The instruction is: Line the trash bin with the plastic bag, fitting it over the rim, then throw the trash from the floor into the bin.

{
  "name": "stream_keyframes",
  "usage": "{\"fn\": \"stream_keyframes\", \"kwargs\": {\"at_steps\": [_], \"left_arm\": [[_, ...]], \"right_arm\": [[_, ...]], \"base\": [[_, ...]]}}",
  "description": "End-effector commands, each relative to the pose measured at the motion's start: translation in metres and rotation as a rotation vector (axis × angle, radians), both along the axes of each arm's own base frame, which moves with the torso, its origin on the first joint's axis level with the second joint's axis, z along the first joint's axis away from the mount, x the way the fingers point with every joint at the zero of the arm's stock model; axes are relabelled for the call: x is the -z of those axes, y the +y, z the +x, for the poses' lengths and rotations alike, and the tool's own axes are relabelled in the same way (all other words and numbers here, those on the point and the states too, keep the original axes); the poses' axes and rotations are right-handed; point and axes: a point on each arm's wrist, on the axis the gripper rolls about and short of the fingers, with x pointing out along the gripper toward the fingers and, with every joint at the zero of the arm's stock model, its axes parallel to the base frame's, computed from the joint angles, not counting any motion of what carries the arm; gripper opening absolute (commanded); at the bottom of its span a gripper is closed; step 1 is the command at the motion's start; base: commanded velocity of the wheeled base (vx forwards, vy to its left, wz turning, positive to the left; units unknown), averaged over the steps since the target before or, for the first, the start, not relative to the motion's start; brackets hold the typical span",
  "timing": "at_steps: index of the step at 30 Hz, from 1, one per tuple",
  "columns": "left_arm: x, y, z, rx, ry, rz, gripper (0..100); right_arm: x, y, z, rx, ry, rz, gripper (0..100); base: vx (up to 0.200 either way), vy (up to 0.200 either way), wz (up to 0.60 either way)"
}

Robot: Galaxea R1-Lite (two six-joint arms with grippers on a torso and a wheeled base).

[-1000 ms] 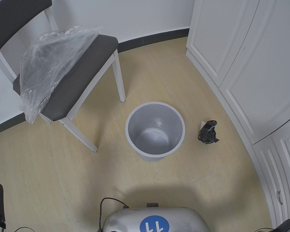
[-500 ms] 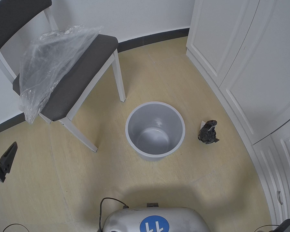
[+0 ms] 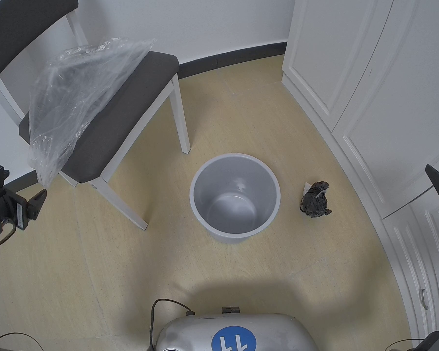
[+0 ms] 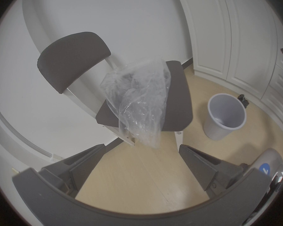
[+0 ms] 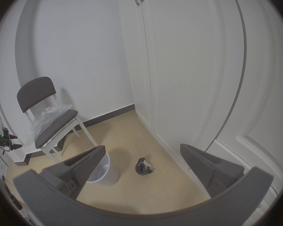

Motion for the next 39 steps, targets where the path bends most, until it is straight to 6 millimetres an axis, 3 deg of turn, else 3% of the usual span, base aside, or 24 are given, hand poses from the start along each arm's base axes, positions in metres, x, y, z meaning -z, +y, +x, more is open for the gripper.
{"fn": "stream_keyframes", "kwargs": {"at_steps": [1,5,11,18,20,31,36,39], "left_arm": [[0.017,0.004,0.034,-0.04,0.078,0.01,100],[0.022,0.006,0.044,-0.069,0.079,0.013,100],[0.016,0.031,0.041,-0.18,0.038,0.009,100],[0.014,0.054,0.031,-0.144,0.028,-0.043,100],[0.013,0.063,0.018,-0.104,0.017,-0.075,100],[-0.004,0.02,-0.035,0.318,-0.042,-0.129,100],[-0.011,0.012,-0.028,0.345,-0.054,-0.11,100],[-0.013,0.013,-0.007,0.245,-0.03,-0.087,100]], "right_arm": [[-0.002,0.0,-0.001,-0.003,-0.01,0.002,100],[-0.005,0.0,-0.002,0.0,-0.023,0.004,100],[-0.007,-0.001,-0.004,0.003,-0.037,0.005,100],[-0.008,-0.001,-0.006,0.003,-0.044,0.005,100],[-0.009,-0.001,-0.006,0.005,-0.049,0.005,100],[-0.011,-0.001,-0.008,-0.001,-0.06,0.007,100],[-0.012,-0.001,-0.007,-0.004,-0.061,0.007,100],[-0.013,-0.001,-0.007,-0.004,-0.064,0.008,100]], "base": [[0.0,0.0,0.0],[0.0,0.0,0.0],[0.0,0.0,0.0],[0.0,0.0,0.0],[0.0,0.0,0.0],[0.0,0.0,0.0],[0.0,0.0,0.0],[0.0,0.0,0.0]]}}
